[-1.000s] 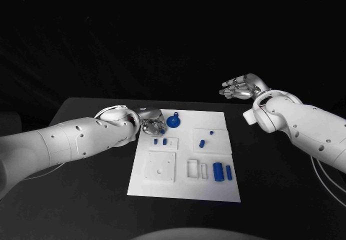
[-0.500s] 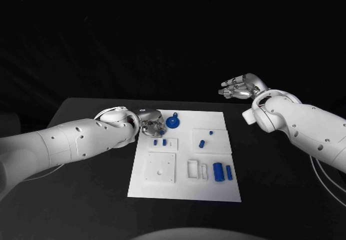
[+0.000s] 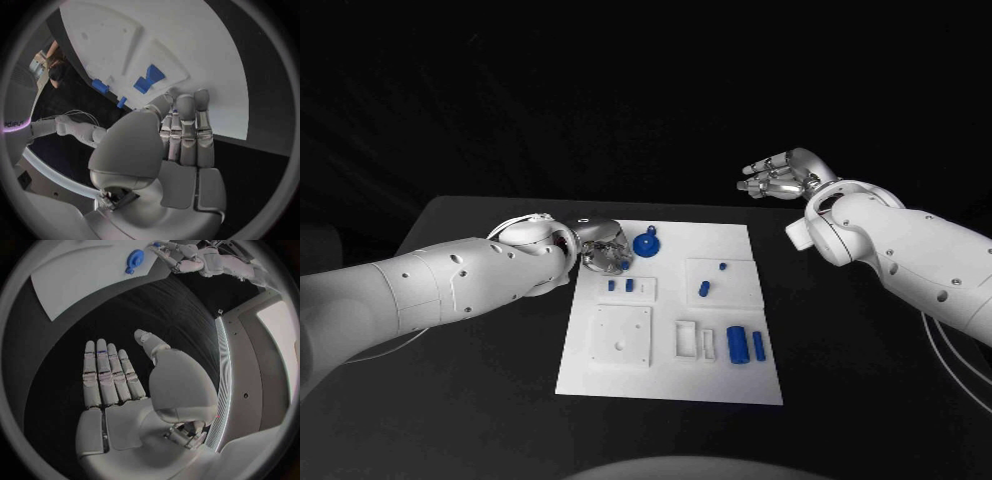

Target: Assemble the parts on the task board

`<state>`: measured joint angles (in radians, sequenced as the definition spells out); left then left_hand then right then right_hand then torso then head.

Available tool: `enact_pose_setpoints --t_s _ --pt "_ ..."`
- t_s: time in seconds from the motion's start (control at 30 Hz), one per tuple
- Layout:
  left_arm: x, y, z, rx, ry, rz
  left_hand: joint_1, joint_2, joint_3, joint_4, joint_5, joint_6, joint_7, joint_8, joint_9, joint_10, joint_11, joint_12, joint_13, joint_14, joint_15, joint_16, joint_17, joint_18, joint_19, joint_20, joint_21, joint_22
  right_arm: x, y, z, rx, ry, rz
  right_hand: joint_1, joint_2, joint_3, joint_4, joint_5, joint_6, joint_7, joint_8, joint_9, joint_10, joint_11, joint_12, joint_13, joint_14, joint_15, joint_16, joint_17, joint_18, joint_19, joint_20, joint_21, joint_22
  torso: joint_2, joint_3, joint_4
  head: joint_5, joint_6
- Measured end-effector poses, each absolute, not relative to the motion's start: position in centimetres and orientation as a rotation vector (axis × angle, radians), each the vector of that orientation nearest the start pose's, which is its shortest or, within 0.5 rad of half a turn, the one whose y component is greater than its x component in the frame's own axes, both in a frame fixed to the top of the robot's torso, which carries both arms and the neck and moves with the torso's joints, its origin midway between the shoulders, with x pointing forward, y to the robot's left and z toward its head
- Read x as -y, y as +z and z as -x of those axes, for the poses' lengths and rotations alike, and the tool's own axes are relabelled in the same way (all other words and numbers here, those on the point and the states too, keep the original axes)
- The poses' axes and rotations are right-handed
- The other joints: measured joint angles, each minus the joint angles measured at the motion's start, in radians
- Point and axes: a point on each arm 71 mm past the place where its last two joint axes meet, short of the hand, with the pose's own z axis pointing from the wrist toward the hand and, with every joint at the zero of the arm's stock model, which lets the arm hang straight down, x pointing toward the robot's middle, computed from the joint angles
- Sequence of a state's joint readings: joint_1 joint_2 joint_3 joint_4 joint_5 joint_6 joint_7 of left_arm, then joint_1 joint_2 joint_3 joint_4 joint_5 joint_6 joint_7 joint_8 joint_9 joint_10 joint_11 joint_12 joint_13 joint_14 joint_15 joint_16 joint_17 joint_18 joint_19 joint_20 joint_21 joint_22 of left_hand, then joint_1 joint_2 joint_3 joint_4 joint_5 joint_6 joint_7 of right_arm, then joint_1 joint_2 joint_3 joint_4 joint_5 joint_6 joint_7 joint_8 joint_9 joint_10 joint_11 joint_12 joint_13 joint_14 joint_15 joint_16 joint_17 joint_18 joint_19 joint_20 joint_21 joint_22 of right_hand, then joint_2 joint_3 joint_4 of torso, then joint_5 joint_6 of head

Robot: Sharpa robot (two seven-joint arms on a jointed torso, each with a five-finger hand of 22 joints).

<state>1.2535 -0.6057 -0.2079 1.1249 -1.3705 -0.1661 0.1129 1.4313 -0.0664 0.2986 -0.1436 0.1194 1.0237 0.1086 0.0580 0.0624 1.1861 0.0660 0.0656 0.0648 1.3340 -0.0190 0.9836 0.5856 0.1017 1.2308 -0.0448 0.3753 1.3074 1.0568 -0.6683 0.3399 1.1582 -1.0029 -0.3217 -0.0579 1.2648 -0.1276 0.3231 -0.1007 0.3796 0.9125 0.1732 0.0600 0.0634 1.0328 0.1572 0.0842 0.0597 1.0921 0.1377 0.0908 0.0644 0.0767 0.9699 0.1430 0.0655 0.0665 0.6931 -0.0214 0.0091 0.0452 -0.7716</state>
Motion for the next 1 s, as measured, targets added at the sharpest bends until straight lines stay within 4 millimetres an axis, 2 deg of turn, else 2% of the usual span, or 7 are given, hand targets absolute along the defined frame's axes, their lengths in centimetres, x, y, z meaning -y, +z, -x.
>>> enact_pose_setpoints --t_s 0.17,0.3,0.47,0.57,0.7,0.83,1.0 --pt "-19.5 -23.8 -53.8 -1.848 -0.628 -0.296 0.012 -0.033 -0.036 0.003 -0.004 -0.159 -0.006 0.0 -0.004 -0.167 0.053 -0.009 -0.009 -0.014 0.025 0.0 -0.005 0.03 0.006 0.028 -0.012 0.0 25.0 -16.7 -56.4 -1.557 0.85 -0.594 0.002 0.002 0.006 -0.023 0.0 0.052 -0.004 0.0 0.0 0.004 -0.004 0.0 0.0 0.005 -0.004 0.0 0.0 0.0 0.01 -0.009 0.0 0.0 0.0 0.0 -0.0004 0.0 0.002" --pt "-20.1 -23.8 -54.0 -1.837 -0.615 -0.276 0.047 -0.048 -0.088 0.027 -0.004 -0.285 -0.024 0.0 -0.009 -0.237 0.068 -0.007 -0.007 -0.013 0.029 0.0 -0.012 0.039 0.01 0.039 -0.039 0.0 25.1 -16.8 -56.2 -1.59 0.872 -0.567 0.019 0.019 0.028 -0.045 0.008 0.079 -0.011 0.0 0.0 0.008 -0.008 -0.01 0.0 0.073 -0.027 0.02 0.001 0.016 0.071 -0.025 0.02 0.002 0.0 -0.0001 -0.0004 -0.002 0.004" --pt "-21.3 -23.8 -54.4 -1.821 -0.59 -0.236 0.096 -0.091 -0.094 0.105 -0.004 -0.388 -0.033 -0.007 -0.013 -0.307 0.078 -0.001 -0.007 -0.017 0.036 0.0 -0.02 0.038 0.02 0.048 -0.093 -0.014 24.9 -17.2 -55.5 -1.643 0.904 -0.505 0.024 0.034 0.038 -0.062 0.008 0.138 -0.026 0.009 0.004 0.1 -0.048 -0.009 0.0 0.27 -0.1 0.088 0.032 0.054 0.253 -0.088 0.107 0.032 0.0 0.0 -0.001 -0.004 0.009" --pt "-22.0 -23.5 -54.8 -1.806 -0.583 -0.201 0.114 -0.079 -0.093 0.114 0.004 -0.351 -0.014 -0.007 -0.012 -0.287 0.076 0.011 -0.007 -0.017 0.036 0.0 -0.021 0.039 0.029 0.047 -0.105 -0.012 24.5 -17.4 -55.0 -1.676 0.897 -0.44 0.018 0.04 0.037 -0.073 -0.009 0.162 -0.04 0.009 0.004 0.162 -0.069 -0.021 -0.001 0.357 -0.13 0.113 0.056 0.054 0.329 -0.132 0.155 0.052 0.0 0.0001 -0.0011 -0.009 0.013" --pt "-23.0 -22.4 -55.3 -1.764 -0.604 -0.11 0.104 -0.022 -0.036 0.1 0.027 -0.066 0.035 0.038 0.003 -0.056 0.026 0.079 -0.006 -0.017 0.013 -0.016 -0.032 0.038 0.029 0.031 -0.1 0.001 24.1 -18.0 -54.2 -1.724 0.857 -0.331 0.01 0.04 0.036 -0.089 -0.026 0.174 -0.045 0.006 0.002 0.175 -0.079 -0.023 -0.001 0.373 -0.143 0.114 0.09 0.046 0.367 -0.163 0.183 0.066 -0.001 0.0003 -0.0011 -0.02 0.021" --pt "-23.9 -20.9 -55.8 -1.707 -0.662 0.022 0.052 -0.017 0.019 0.061 0.027 -0.02 0.032 0.011 0.002 0.034 0.003 0.031 -0.005 -0.012 -0.003 -0.107 -0.072 0.021 -0.002 0.004 -0.1 0.001 23.9 -18.8 -53.4 -1.771 0.797 -0.229 0.006 0.036 0.02 -0.105 -0.035 0.193 -0.052 0.006 0.002 0.186 -0.082 -0.023 -0.001 0.376 -0.147 0.122 0.143 0.044 0.379 -0.175 0.209 0.082 -0.001 0.0003 -0.0011 -0.031 0.026" --pt "-24.8 -18.8 -56.1 -1.639 -0.759 0.189 0.017 -0.018 0.035 0.045 0.007 -0.016 0.036 0.011 0.002 0.03 0.024 0.002 -0.005 -0.12 0.017 -0.331 -0.17 0.005 -0.117 0.023 -0.201 -0.035 23.5 -20.1 -52.3 -1.81 0.726 -0.12 0.002 0.039 0.006 -0.124 -0.043 0.195 -0.052 0.006 0.002 0.186 -0.082 -0.023 -0.001 0.373 -0.161 0.198 0.213 0.039 0.409 -0.188 0.25 0.11 -0.001 0.0004 -0.0016 -0.039 0.03"
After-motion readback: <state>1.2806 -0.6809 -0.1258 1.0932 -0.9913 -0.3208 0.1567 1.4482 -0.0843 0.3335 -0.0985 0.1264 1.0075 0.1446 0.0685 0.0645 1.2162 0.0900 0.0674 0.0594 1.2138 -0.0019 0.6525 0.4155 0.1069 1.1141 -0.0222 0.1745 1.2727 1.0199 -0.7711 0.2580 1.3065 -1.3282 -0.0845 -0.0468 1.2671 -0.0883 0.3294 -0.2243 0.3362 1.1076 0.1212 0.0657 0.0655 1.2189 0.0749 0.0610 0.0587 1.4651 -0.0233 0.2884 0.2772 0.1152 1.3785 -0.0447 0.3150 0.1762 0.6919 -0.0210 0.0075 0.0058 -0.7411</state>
